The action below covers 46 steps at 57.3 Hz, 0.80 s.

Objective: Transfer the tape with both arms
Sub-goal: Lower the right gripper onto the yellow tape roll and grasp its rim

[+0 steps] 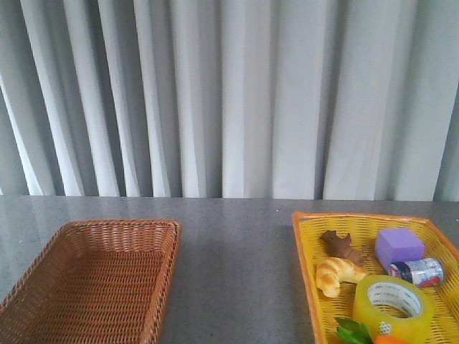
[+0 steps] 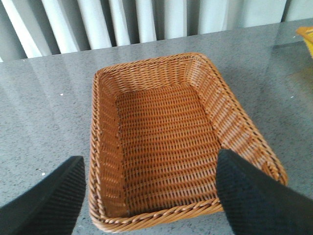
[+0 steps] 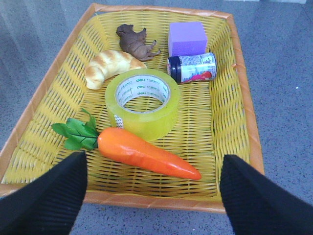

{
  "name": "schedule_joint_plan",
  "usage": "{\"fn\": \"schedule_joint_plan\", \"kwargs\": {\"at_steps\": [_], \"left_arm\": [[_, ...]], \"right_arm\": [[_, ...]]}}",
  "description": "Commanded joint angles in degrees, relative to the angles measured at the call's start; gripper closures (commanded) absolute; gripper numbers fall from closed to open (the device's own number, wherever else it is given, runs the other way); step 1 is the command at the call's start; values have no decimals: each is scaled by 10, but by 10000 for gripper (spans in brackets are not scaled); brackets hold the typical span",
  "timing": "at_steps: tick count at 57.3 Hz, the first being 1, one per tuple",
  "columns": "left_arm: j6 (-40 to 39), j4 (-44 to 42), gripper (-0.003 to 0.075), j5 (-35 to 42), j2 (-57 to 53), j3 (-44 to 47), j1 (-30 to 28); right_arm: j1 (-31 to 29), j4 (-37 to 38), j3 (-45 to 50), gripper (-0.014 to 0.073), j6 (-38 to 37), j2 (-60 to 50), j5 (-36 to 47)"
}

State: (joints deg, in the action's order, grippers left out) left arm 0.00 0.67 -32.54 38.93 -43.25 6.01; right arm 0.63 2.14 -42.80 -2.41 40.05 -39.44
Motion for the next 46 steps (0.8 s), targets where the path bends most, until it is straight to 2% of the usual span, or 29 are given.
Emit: {"fn": "schedule_joint_plan", "kwargs": {"at_steps": [1, 16, 26, 46], "left_arm": [[-5, 24, 178, 51, 4, -17, -2], [0, 42, 186, 54, 4, -17, 16], [0, 40, 186, 53, 4, -17, 44], [0, 36, 186, 44, 4, -17, 47]], "right_arm": [[-3, 3, -42, 46, -8, 38, 24], [-3, 7, -148, 104, -11, 201, -50], [-3, 49, -228, 138, -29, 314, -100], [-3, 49, -386, 141, -45, 505, -184]]}}
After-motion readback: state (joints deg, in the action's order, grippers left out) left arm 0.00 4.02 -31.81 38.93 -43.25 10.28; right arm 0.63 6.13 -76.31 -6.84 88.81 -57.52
